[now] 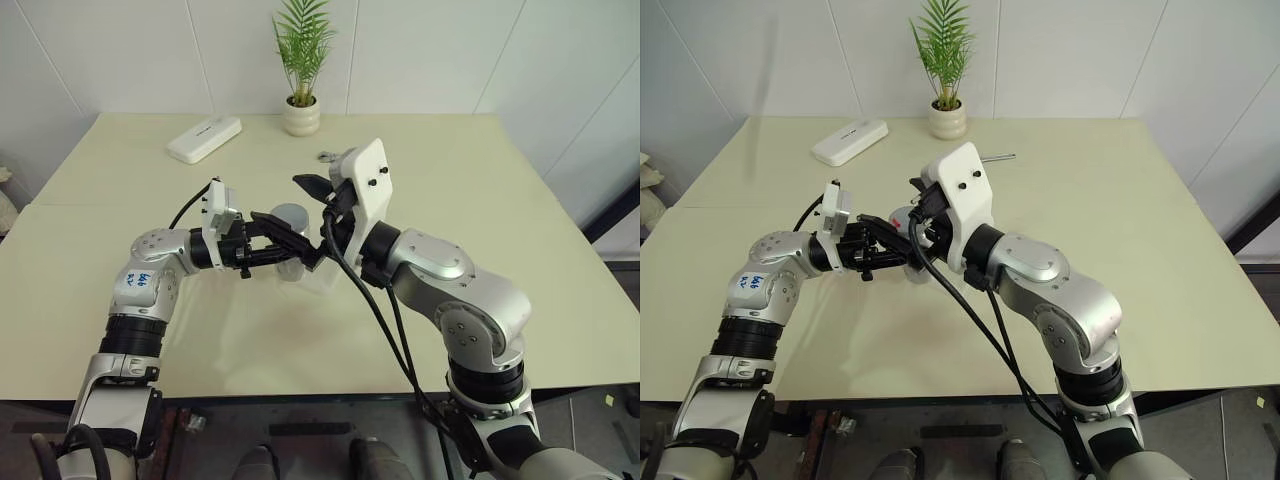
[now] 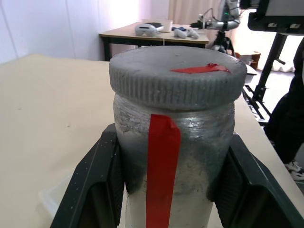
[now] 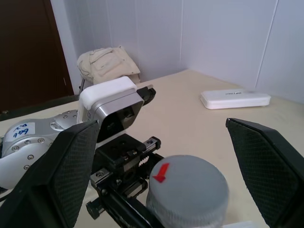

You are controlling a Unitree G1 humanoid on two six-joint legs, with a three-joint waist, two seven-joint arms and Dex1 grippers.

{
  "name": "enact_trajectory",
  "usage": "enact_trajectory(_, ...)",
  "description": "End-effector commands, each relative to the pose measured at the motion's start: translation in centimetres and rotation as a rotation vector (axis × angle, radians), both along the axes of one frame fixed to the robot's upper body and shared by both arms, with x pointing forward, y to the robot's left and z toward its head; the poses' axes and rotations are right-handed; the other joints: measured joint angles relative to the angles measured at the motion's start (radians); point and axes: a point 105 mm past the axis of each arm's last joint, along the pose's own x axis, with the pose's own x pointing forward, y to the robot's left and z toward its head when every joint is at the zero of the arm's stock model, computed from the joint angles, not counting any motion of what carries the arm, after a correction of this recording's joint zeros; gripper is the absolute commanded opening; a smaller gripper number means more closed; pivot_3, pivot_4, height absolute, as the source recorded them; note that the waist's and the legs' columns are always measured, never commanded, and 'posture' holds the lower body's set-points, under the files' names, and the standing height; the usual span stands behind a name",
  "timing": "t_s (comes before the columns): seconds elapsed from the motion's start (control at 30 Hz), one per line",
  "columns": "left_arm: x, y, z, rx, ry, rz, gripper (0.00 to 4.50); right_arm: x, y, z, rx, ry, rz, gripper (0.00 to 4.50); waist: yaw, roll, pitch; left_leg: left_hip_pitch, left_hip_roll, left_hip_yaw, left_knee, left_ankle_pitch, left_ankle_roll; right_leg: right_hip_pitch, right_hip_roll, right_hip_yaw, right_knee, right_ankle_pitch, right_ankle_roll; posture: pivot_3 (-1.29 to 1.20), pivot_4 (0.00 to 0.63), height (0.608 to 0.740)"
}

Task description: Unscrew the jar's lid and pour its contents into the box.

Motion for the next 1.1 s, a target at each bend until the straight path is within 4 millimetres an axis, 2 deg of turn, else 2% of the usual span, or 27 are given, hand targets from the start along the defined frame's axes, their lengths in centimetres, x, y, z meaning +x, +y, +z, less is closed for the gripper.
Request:
enact_trajectory(0.03,-0.3,-0.9,1.7,-0.011,-0.086,-0.043,2.0,0.2,0.3,0.1,-0.011,-0.021,-0.03,4.5,0.001,0.0,0.0,0.0,0.0,0.0,0.0,0.0,0.0,0.0,0.0,0.0,0.0,0.0,0.0,0.0,0.15,0.74)
enact_trajectory(0.27,-0.4,-1.1,2.0,-0.014,-0.092,-0.05,2.0,1.5,-0.1,-0.6,-0.053,-0.02,-0.125,4.5,-0.002,0.0,0.0,0.0,0.001,0.0,0.0,0.0,0.0,0.0,0.001,0.0,0.0,0.0,0.0,0.0,0.15,0.74)
enact_trajectory(0.57,-0.2,-0.6,2.1,-0.022,-0.072,-0.029,2.0,1.4,-0.3,0.0,-0.026,-0.04,-0.14,4.5,-0.002,0.0,0.0,0.0,0.001,0.0,0.0,0.0,0.001,0.0,0.002,0.0,0.0,0.0,0.0,0.0,0.15,0.74)
enact_trajectory(1.03,0.0,-0.3,2.1,-0.034,-0.06,-0.015,2.0,1.0,-0.2,-0.4,-0.038,-0.022,-0.107,4.5,-0.002,0.0,0.0,0.0,0.005,0.0,0.0,-0.001,0.001,0.0,0.006,0.001,0.0,-0.001,-0.002,0.0,0.15,0.74)
enact_trajectory(1.1,-0.1,-0.3,2.1,-0.032,-0.059,-0.014,2.0,1.0,-0.2,-0.3,-0.037,-0.025,-0.107,4.09,-0.002,0.0,0.0,0.0,0.005,0.0,0.0,-0.001,0.001,0.0,0.006,0.001,0.0,-0.001,-0.002,0.0,0.15,0.74)
